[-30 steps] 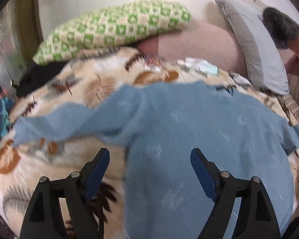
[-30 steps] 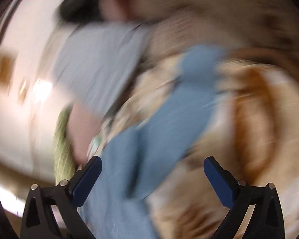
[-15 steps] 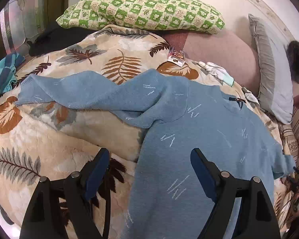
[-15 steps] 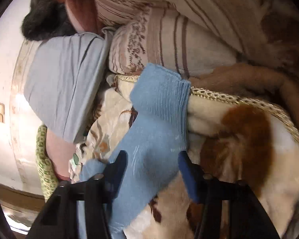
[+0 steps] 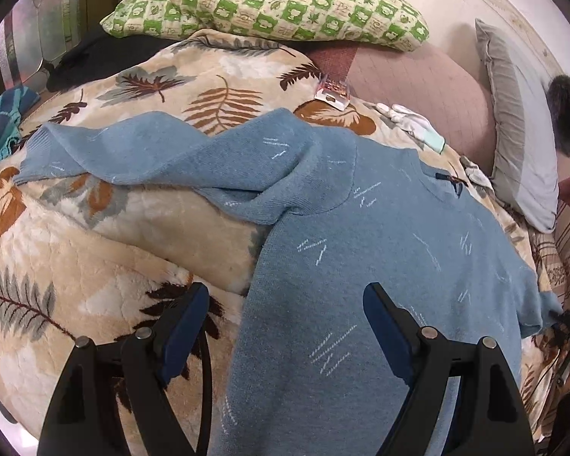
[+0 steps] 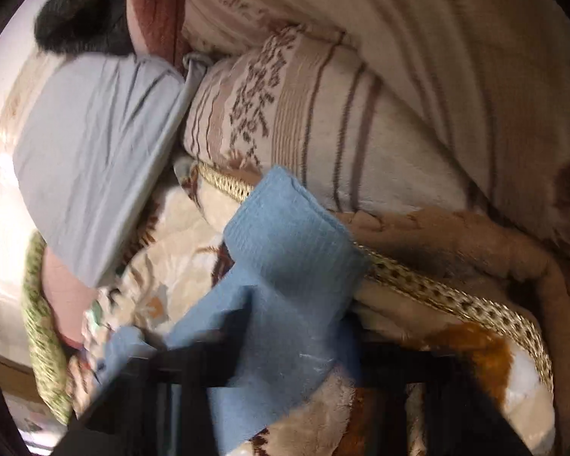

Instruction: Fold small clothes

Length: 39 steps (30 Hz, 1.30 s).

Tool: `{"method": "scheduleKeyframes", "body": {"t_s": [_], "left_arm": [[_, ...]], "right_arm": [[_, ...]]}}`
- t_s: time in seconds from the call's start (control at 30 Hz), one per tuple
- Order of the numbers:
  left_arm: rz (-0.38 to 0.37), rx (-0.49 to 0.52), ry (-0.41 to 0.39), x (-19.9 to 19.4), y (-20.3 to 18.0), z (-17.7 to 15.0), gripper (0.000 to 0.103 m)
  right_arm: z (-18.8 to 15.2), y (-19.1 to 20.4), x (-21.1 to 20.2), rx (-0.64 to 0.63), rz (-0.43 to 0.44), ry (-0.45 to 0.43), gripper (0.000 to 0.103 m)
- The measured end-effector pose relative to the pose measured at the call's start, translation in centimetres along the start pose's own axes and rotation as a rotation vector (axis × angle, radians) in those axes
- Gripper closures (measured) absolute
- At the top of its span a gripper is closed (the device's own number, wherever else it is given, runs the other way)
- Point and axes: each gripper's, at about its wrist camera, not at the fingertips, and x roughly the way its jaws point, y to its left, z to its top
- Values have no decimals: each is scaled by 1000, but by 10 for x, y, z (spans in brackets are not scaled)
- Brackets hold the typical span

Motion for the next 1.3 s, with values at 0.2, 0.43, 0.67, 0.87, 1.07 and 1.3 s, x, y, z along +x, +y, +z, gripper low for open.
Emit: {"method": "scheduleKeyframes", "body": {"t_s": [0.2, 0.43, 0.67, 0.87, 1.07, 1.3], "left_arm": [[-36, -22, -18, -4, 11, -2, 19], [-111, -127, -41, -20, 44, -6, 19], [-119, -179, -92, -48, 82, -10, 19], [-90, -175, -90, -52, 98, -14, 19], [-82, -125, -93, -56, 81, -14, 19], [-131, -33, -73, -50, 25, -5, 19]], "right_arm": [[-5, 54, -50, -98, 119, -70, 96], [-71, 273, -139, -488, 374, -145, 96], [-215, 420, -83, -686, 445, 9, 96], [-326, 443, 32, -725, 364, 214, 95], [-390, 426, 99, -812, 235, 395, 31], [-329, 385, 21, -656, 480, 338, 23]]}}
